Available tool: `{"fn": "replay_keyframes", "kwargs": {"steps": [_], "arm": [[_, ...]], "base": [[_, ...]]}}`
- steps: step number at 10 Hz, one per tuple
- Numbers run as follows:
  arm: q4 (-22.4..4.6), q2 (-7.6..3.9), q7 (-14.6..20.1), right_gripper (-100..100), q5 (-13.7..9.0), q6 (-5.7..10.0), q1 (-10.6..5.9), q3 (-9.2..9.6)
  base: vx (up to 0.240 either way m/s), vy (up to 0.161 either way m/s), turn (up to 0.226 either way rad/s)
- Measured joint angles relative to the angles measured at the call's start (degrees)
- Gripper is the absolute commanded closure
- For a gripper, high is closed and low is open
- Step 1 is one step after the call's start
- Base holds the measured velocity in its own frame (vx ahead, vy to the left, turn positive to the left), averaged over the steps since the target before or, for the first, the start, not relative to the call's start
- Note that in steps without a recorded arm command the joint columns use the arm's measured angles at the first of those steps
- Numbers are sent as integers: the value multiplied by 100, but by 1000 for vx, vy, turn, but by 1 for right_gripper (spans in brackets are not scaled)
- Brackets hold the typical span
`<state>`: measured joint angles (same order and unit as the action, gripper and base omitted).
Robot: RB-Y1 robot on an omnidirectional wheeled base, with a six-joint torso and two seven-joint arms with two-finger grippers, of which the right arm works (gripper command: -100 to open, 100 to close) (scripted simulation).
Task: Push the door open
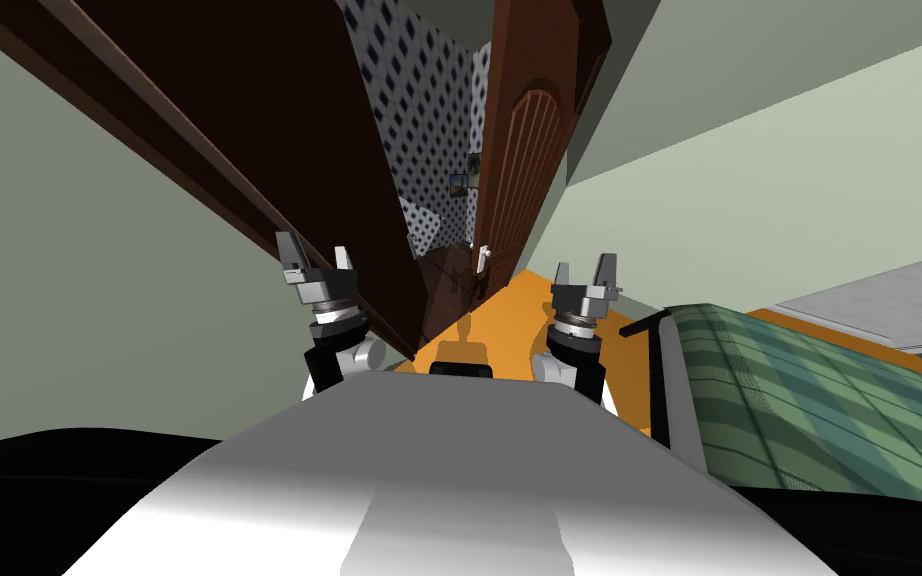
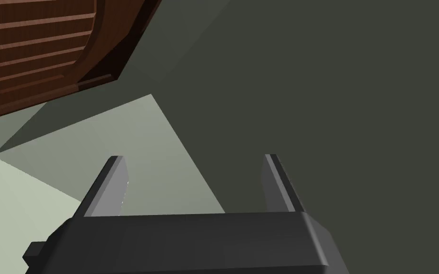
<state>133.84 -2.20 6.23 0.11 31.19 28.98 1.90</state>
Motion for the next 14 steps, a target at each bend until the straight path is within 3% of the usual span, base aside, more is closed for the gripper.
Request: {"fn": "replay_keyframes", "kwargs": {"steps": [4, 7, 14], "arm": [[-493, -73, 148, -100, 98, 39, -264, 56], [-916, -151, 308, -100, 192, -29, -575, 93], [-2001, -283, 641, -100, 430, 36, -1184, 241]], "base": [[48, -58, 51], [56, -79, 60], [53, -60, 49]]}}
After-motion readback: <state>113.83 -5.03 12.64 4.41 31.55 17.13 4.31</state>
